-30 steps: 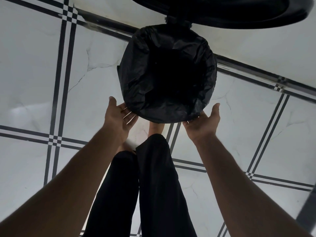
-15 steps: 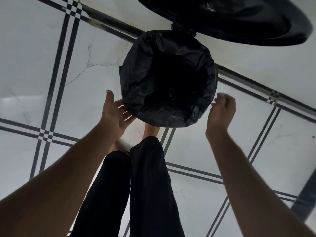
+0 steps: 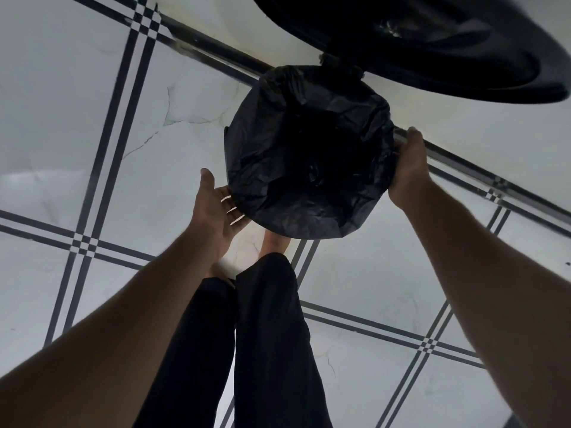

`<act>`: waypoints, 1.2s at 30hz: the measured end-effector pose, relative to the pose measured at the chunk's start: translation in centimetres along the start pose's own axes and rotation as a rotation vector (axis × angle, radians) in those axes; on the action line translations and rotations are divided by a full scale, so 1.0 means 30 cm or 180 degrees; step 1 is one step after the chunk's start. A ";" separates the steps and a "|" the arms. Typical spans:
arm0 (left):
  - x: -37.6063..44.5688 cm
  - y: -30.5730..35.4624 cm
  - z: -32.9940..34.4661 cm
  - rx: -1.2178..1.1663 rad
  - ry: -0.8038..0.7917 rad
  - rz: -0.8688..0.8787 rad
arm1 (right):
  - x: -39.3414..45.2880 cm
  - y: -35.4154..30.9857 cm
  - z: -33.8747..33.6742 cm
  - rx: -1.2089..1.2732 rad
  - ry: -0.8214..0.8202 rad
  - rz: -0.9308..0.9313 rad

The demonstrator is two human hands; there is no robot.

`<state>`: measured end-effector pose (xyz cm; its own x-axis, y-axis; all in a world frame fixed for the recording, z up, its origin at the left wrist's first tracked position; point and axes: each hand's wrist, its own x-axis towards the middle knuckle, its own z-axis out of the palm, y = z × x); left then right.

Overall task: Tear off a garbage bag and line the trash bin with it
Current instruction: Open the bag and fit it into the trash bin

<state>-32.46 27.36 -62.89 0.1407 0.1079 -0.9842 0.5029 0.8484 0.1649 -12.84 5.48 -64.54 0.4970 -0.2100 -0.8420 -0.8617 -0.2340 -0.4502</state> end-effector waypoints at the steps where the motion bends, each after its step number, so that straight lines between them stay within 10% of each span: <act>1: 0.002 -0.002 0.000 -0.0003 -0.0005 -0.0005 | -0.003 -0.009 -0.003 -0.0048 -0.0026 0.0002; 23: 0.030 0.006 0.006 0.0112 0.0041 0.0049 | 0.029 -0.077 -0.035 0.0336 -0.0458 -0.0055; 29: 0.065 0.065 0.039 0.1782 0.1455 0.2155 | 0.023 -0.061 -0.049 -0.0019 -0.0047 -0.0278; 33: 0.066 0.178 0.112 0.2633 0.1015 0.3396 | 0.032 -0.039 -0.062 -0.0120 0.0028 -0.0366; 36: 0.099 0.317 0.223 0.3012 0.0490 0.2962 | 0.026 -0.043 -0.047 -0.0322 -0.0268 -0.0507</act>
<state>-21.57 32.27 -63.81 0.6863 0.5565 -0.4684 0.6756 -0.2492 0.6938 -11.19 4.28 -64.20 0.6121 -0.0835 -0.7864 -0.7562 -0.3529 -0.5511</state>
